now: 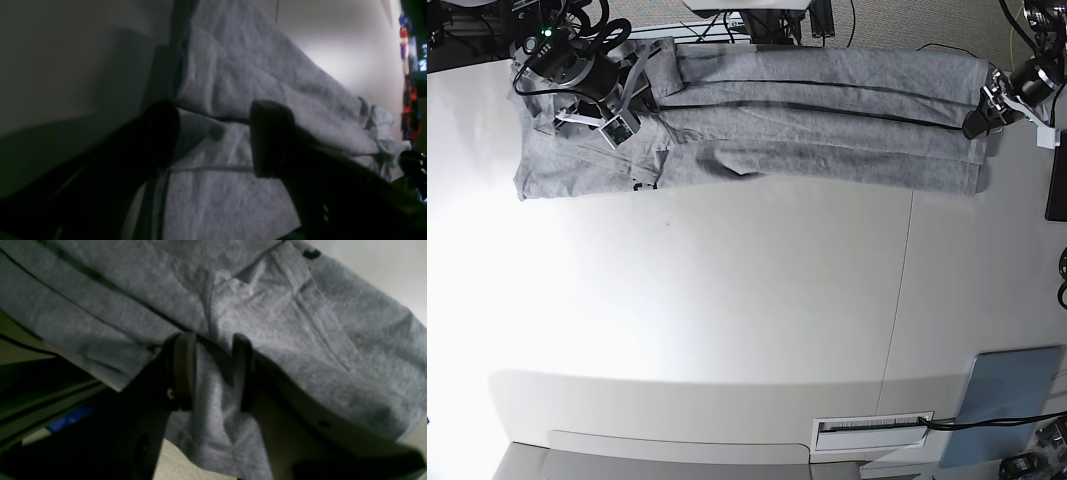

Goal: Fold the T-shirt properly
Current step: 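Release the hem and regrasp the folded shirt ends with both grippers, then fold the shirt end held by the left gripper toward the right gripper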

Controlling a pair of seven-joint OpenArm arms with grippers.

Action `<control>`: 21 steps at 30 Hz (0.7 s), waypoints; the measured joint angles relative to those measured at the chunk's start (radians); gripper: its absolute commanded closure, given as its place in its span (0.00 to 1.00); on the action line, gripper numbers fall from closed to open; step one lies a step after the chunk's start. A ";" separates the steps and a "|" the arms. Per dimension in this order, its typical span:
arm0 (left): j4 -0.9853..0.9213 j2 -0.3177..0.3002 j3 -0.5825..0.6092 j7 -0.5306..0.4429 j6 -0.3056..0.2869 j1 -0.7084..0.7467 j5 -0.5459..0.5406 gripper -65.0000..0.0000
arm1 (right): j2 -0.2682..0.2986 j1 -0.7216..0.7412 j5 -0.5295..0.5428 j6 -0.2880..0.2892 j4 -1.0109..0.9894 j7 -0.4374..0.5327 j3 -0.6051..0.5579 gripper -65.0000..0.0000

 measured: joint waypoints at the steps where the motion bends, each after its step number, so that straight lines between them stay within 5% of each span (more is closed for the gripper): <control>1: 0.000 0.000 0.000 0.003 0.000 0.000 -0.007 0.46 | 0.000 0.000 0.000 0.000 0.000 0.000 0.000 0.71; 14: -0.003 0.023 0.004 0.029 -0.027 0.000 -0.071 0.49 | 0.000 0.000 0.000 0.000 0.000 -0.016 0.000 0.71; 18: -0.003 0.030 0.005 0.021 0.002 -0.003 -0.061 0.64 | 0.000 0.000 0.000 0.000 0.000 -0.016 0.000 0.71; 21: -0.006 0.035 0.005 0.021 0.005 -0.023 -0.023 0.86 | 0.000 0.000 0.000 0.000 0.000 -0.024 0.000 0.71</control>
